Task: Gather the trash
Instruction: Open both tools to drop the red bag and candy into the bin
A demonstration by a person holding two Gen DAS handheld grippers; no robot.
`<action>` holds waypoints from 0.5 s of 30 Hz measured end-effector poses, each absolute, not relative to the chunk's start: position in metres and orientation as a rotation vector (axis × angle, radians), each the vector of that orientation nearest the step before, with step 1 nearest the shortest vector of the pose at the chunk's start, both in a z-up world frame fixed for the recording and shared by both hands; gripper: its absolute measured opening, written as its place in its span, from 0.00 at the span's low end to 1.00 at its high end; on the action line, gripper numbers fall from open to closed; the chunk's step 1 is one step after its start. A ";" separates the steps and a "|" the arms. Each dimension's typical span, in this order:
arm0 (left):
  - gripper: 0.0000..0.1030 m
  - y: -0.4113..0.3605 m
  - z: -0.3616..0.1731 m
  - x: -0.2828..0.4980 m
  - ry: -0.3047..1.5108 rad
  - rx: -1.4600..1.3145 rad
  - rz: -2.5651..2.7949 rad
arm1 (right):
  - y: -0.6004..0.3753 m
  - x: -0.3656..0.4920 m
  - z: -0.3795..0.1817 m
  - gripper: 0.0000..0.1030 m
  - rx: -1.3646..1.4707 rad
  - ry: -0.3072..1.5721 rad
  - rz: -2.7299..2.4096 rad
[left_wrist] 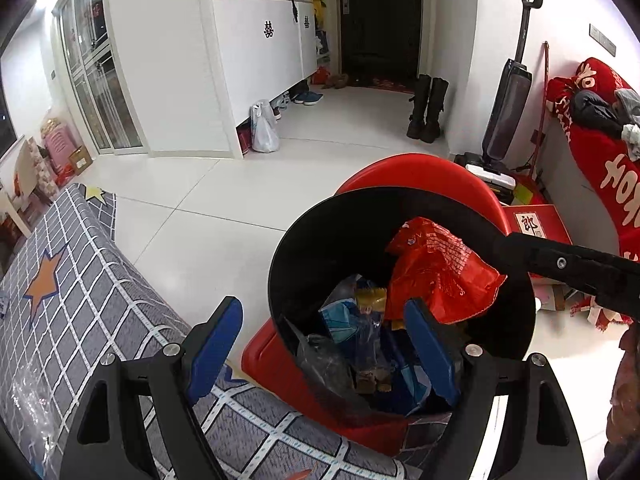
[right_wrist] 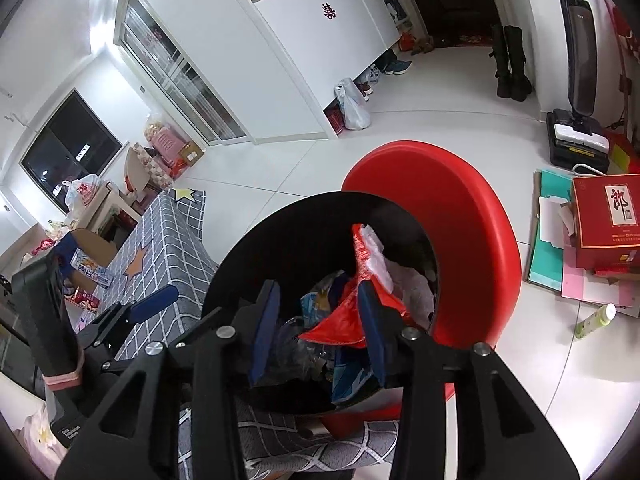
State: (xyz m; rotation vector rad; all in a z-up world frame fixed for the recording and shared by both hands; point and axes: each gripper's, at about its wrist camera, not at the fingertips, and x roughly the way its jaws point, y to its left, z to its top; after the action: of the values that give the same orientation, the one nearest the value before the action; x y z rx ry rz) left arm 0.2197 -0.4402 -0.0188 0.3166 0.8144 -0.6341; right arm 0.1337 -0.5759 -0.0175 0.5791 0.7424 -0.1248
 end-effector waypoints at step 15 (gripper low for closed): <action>1.00 -0.377 0.017 0.184 0.714 0.271 -0.610 | -0.536 0.103 0.014 0.65 0.502 0.685 -0.134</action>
State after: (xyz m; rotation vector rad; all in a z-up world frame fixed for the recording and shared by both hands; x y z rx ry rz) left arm 0.1843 -0.3768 0.0168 0.2709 0.7135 -0.6096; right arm 0.1032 -0.5359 0.0144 0.5024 0.6850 -0.1341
